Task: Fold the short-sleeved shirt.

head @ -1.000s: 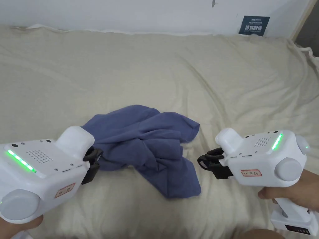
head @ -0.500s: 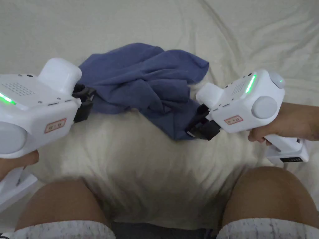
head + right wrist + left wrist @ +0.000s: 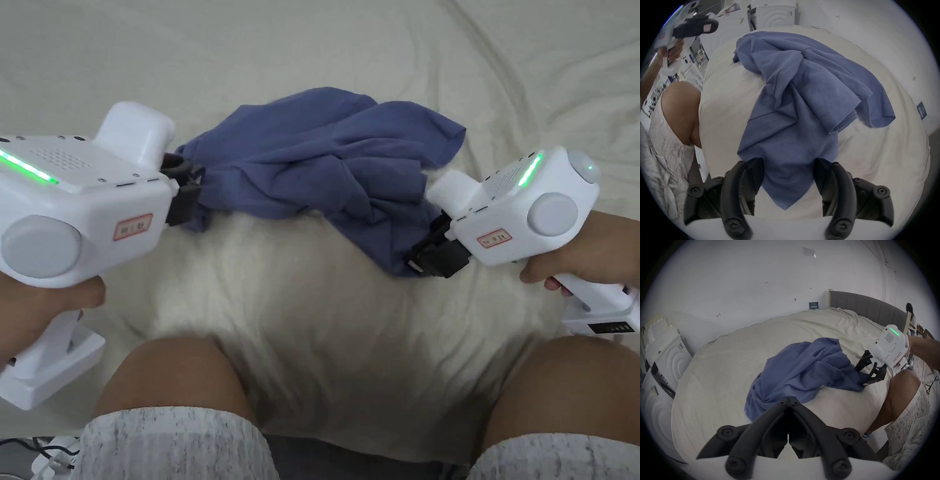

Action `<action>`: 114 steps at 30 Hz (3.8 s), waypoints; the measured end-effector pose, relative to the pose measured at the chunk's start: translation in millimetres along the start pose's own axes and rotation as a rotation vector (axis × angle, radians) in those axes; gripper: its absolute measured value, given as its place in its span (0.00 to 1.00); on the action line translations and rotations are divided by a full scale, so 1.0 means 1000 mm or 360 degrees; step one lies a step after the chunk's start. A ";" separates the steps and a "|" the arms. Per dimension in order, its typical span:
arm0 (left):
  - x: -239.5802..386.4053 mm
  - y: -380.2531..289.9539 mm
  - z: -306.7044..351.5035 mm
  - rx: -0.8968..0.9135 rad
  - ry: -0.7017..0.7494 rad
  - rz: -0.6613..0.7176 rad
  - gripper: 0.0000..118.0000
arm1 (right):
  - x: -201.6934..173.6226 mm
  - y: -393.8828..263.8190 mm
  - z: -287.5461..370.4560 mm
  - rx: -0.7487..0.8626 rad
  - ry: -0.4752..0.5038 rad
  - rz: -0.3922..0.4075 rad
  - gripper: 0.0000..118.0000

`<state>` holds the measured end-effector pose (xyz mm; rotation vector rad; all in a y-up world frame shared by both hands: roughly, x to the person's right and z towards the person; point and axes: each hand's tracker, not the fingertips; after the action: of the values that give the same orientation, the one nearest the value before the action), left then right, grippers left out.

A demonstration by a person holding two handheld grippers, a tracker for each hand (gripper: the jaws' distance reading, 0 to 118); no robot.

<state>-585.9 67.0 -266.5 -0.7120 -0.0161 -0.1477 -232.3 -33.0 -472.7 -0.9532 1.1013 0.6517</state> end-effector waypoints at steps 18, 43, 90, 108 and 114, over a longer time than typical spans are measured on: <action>-0.052 -0.029 0.016 -0.0082 0.0175 0.0182 0.00 | -0.008 0.031 0.056 0.0304 -0.0051 -0.0027 0.03; -0.087 -0.051 -0.112 -0.0236 -0.0033 0.0263 0.54 | 0.018 0.020 0.060 0.0376 -0.0092 -0.0192 0.03; -0.069 0.129 0.095 0.0531 0.0258 0.0397 0.02 | -0.010 0.078 0.258 0.1181 -0.0590 -0.0249 0.03; -0.116 0.308 0.185 0.0986 0.0591 0.0403 0.02 | 0.037 0.178 0.431 0.1545 -0.0754 -0.0376 0.03; -0.152 0.389 0.184 0.1025 0.0621 0.0431 0.02 | 0.071 0.245 0.470 0.1613 -0.0772 -0.0388 0.03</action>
<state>-674.7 497.6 -389.6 -0.0300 0.3898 -0.0139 -205.1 495.8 -546.2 -0.0291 0.7049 0.0534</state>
